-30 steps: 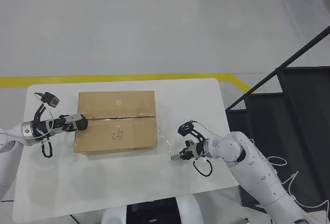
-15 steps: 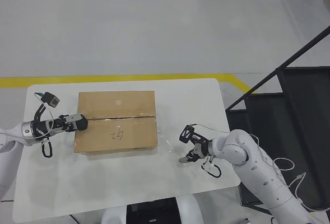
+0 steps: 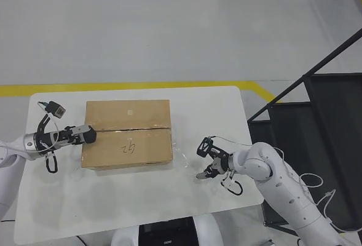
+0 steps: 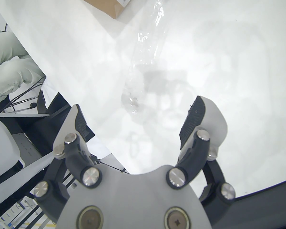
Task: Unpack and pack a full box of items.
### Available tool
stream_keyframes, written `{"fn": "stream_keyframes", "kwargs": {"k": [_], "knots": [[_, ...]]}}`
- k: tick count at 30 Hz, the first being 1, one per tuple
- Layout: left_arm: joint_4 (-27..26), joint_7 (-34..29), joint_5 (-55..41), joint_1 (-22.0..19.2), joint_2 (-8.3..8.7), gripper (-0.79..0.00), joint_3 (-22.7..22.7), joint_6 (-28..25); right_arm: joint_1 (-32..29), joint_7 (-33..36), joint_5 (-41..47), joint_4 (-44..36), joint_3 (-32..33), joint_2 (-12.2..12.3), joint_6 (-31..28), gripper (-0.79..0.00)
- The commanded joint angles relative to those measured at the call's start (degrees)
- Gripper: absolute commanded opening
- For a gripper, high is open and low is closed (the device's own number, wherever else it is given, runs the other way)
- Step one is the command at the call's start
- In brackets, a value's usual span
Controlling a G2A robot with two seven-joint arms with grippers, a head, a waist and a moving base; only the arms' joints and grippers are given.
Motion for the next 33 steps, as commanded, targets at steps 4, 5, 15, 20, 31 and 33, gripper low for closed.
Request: {"fn": "stream_keyframes", "kwargs": {"k": [4, 5, 15, 20, 31, 33], "knots": [[0.0, 0.0, 0.0, 0.0, 0.0, 0.0, 0.0, 0.0, -0.5, 2.2, -1.1, 0.6, -2.6, 0.0, 0.3, 0.0], [0.0, 0.0, 0.0, 0.0, 0.0, 0.0, 0.0, 0.0, -0.2, 3.1, -3.4, 0.7, -2.9, 0.1, 1.2, 0.0], [0.0, 0.0, 0.0, 0.0, 0.0, 0.0, 0.0, 0.0, -2.5, -0.4, -20.1, -2.0, -11.1, -0.4, 6.4, 0.0], [0.0, 0.0, 0.0, 0.0, 0.0, 0.0, 0.0, 0.0, -3.0, -4.1, -24.6, -2.7, -13.5, -0.8, 9.5, 0.0], [0.0, 0.0, 0.0, 0.0, 0.0, 0.0, 0.0, 0.0, -3.7, -5.1, -29.8, -2.3, -15.9, -1.2, 12.5, 0.0], [0.0, 0.0, 0.0, 0.0, 0.0, 0.0, 0.0, 0.0, -3.5, -5.4, -29.7, -2.2, -16.1, -1.3, 12.6, -0.215]]}}
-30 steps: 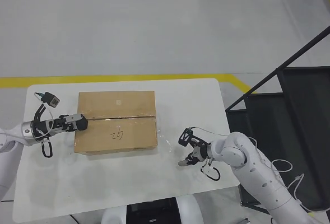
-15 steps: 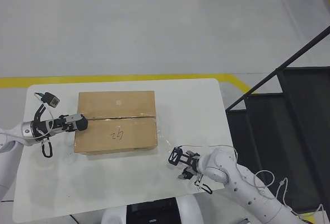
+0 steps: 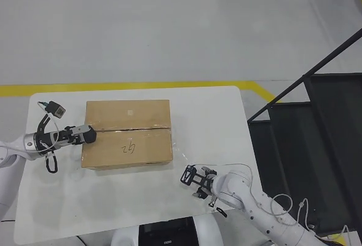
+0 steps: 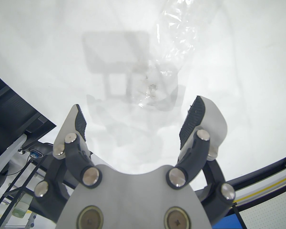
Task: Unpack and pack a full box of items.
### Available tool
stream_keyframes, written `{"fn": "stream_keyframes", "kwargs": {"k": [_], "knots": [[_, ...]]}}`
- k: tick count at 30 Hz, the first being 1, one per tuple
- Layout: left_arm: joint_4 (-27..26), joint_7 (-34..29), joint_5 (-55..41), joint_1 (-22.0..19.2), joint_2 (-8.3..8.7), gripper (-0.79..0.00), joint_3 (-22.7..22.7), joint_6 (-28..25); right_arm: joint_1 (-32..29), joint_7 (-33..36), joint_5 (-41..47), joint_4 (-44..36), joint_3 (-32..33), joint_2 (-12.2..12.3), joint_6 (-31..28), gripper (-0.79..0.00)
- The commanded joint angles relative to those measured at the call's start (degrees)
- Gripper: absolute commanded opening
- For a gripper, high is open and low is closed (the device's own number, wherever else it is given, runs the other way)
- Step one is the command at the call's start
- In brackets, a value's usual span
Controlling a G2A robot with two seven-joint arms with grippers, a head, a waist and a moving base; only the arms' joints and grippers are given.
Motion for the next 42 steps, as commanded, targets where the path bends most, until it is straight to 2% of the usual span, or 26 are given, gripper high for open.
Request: {"fn": "stream_keyframes", "kwargs": {"k": [1, 3, 4, 14, 17, 19, 21, 22, 25, 27, 29, 31, 32, 33, 36, 37, 38, 39, 41, 42], "knots": [[0.0, 0.0, 0.0, 0.0, 0.0, 0.0, 0.0, 0.0, 0.3, -0.3, 0.0, 0.2, -0.2, -0.1, 0.2, -0.348], [0.0, 0.0, 0.0, 0.0, 0.0, 0.0, 0.0, 0.0, 0.7, -0.6, -0.4, 0.7, -0.5, -0.3, 0.9, -0.449], [0.0, 0.0, 0.0, 0.0, 0.0, 0.0, 0.0, 0.0, 0.9, -0.6, -0.9, 0.9, -0.8, -0.4, 1.4, -0.465], [0.0, 0.0, 0.0, 0.0, 0.0, 0.0, 0.0, 0.0, 1.8, 0.0, -7.2, 2.7, -3.8, -1.4, 5.8, -0.443], [0.0, 0.0, 0.0, 0.0, 0.0, 0.0, 0.0, 0.0, 1.9, 0.3, -9.7, 2.7, -4.5, -1.6, 6.9, -0.505], [0.0, 0.0, 0.0, 0.0, 0.0, 0.0, 0.0, 0.0, 1.8, 0.3, -11.3, 2.7, -5.0, -1.7, 7.5, -0.606], [0.0, 0.0, 0.0, 0.0, 0.0, 0.0, 0.0, 0.0, 1.8, -0.1, -11.2, 2.7, -4.9, -1.8, 7.7, -0.659], [0.0, 0.0, 0.0, 0.0, 0.0, 0.0, 0.0, 0.0, 1.9, -0.1, -11.0, 2.7, -4.7, -1.8, 7.6, -0.711], [0.0, 0.0, 0.0, 0.0, 0.0, 0.0, 0.0, 0.0, 1.9, -0.7, -8.7, 1.9, -3.4, -1.8, 6.6, -0.776], [0.0, 0.0, 0.0, 0.0, 0.0, 0.0, 0.0, 0.0, 1.8, -1.0, -6.2, 1.7, -2.2, -1.7, 5.0, -0.779], [0.0, 0.0, 0.0, 0.0, 0.0, 0.0, 0.0, 0.0, 2.2, -2.4, -0.1, 1.6, 0.1, -1.5, 1.7, -0.748], [0.0, 0.0, 0.0, 0.0, 0.0, 0.0, 0.0, 0.0, 2.0, -2.8, 3.8, 0.7, 1.7, -1.3, -1.3, -0.606], [0.0, 0.0, 0.0, 0.0, 0.0, 0.0, 0.0, 0.0, 2.0, -3.0, 5.8, 0.5, 3.1, -1.1, -2.5, -0.631], [0.0, 0.0, 0.0, 0.0, 0.0, 0.0, 0.0, 0.0, 1.8, -2.4, 6.1, 0.2, 3.9, -0.9, -3.4, -0.785], [0.0, 0.0, 0.0, 0.0, 0.0, 0.0, 0.0, 0.0, 1.1, -1.8, 8.7, -0.8, 6.1, -0.4, -5.7, -0.785], [0.0, 0.0, 0.0, 0.0, 0.0, 0.0, 0.0, 0.0, 0.9, -1.3, 8.8, -1.0, 6.6, -0.2, -6.0, -0.73], [0.0, 0.0, 0.0, 0.0, 0.0, 0.0, 0.0, 0.0, 0.7, -1.2, 9.1, -1.1, 7.0, -0.1, -6.3, -0.628], [0.0, 0.0, 0.0, 0.0, 0.0, 0.0, 0.0, 0.0, 0.6, -1.2, 9.6, -1.2, 7.5, 0.0, -6.5, -0.785], [0.0, 0.0, 0.0, 0.0, 0.0, 0.0, 0.0, 0.0, 0.4, -1.2, 10.6, -0.9, 8.4, 0.2, -6.9, -0.785], [0.0, 0.0, 0.0, 0.0, 0.0, 0.0, 0.0, 0.0, 0.3, -1.1, 10.6, -0.8, 8.8, 0.2, -6.9, -0.733]]}}
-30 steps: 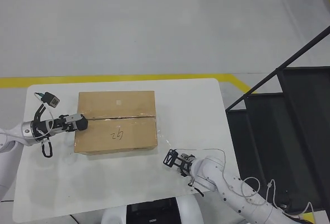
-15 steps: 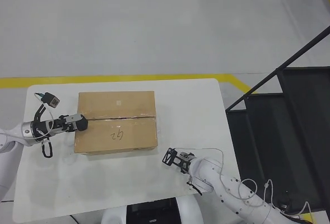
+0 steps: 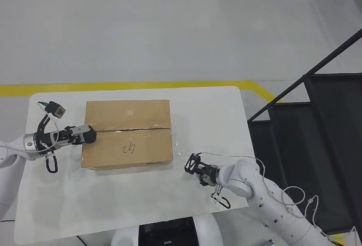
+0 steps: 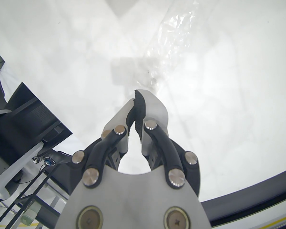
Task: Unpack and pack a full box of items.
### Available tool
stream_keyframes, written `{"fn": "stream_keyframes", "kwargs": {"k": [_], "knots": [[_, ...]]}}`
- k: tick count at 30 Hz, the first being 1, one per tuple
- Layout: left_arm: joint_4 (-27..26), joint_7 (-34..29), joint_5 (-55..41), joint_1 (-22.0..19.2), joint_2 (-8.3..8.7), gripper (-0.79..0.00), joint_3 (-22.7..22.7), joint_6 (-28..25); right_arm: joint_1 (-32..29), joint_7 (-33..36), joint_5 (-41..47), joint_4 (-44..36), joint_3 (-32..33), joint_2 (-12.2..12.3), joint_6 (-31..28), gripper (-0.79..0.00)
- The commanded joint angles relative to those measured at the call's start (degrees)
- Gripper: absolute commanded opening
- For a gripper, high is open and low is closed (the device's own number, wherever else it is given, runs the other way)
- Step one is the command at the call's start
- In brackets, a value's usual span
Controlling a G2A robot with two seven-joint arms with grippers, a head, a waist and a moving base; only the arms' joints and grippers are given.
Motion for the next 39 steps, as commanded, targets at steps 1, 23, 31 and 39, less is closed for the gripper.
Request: {"fn": "stream_keyframes", "kwargs": {"k": [1, 23, 31, 39], "knots": [[0.0, 0.0, 0.0, 0.0, 0.0, 0.0, 0.0, 0.0, -0.1, 0.3, 0.3, 0.3, 0.5, 0.1, 0.0, -0.425], [0.0, 0.0, 0.0, 0.0, 0.0, 0.0, 0.0, 0.0, 5.5, -0.3, 4.1, 7.9, -6.6, -2.1, 5.8, -0.246], [0.0, 0.0, 0.0, 0.0, 0.0, 0.0, 0.0, 0.0, 6.5, 0.3, 3.3, 8.7, -8.2, -2.5, 7.7, -0.32], [0.0, 0.0, 0.0, 0.0, 0.0, 0.0, 0.0, 0.0, 6.5, 1.5, -3.5, 7.1, -9.6, -2.8, 13.2, -0.413]]}}
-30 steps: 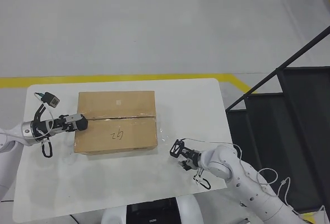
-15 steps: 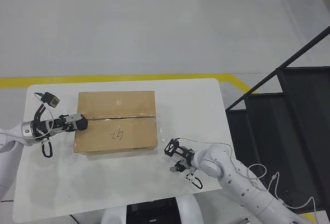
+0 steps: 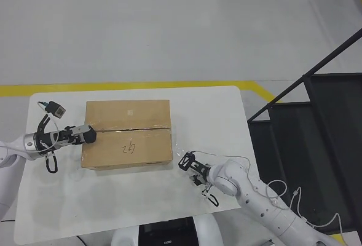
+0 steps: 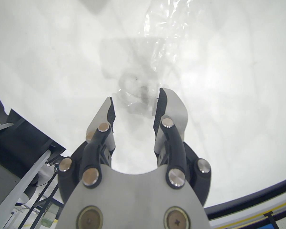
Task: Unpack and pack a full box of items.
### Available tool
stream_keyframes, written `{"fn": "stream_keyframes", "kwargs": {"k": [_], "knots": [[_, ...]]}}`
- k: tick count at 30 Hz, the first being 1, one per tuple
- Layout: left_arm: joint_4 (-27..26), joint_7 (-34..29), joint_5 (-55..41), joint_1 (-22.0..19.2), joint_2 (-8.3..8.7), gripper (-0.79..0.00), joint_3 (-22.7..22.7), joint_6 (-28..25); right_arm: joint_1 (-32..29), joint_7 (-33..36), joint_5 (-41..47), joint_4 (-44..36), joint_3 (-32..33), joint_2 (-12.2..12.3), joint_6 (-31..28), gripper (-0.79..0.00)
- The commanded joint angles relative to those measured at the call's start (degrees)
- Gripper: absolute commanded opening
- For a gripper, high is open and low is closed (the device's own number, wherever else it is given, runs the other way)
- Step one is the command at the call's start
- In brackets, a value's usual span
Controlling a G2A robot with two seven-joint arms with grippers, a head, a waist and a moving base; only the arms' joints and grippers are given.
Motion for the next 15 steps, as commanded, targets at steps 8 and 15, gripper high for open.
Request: {"fn": "stream_keyframes", "kwargs": {"k": [8, 15], "knots": [[0.0, 0.0, 0.0, 0.0, 0.0, 0.0, 0.0, 0.0, -0.2, 1.2, -4.1, -1.0, -1.7, -0.5, 3.0, -0.526], [0.0, 0.0, 0.0, 0.0, 0.0, 0.0, 0.0, 0.0, 0.3, 1.6, -4.2, -0.3, -2.6, -0.9, 2.3, -0.662]]}}
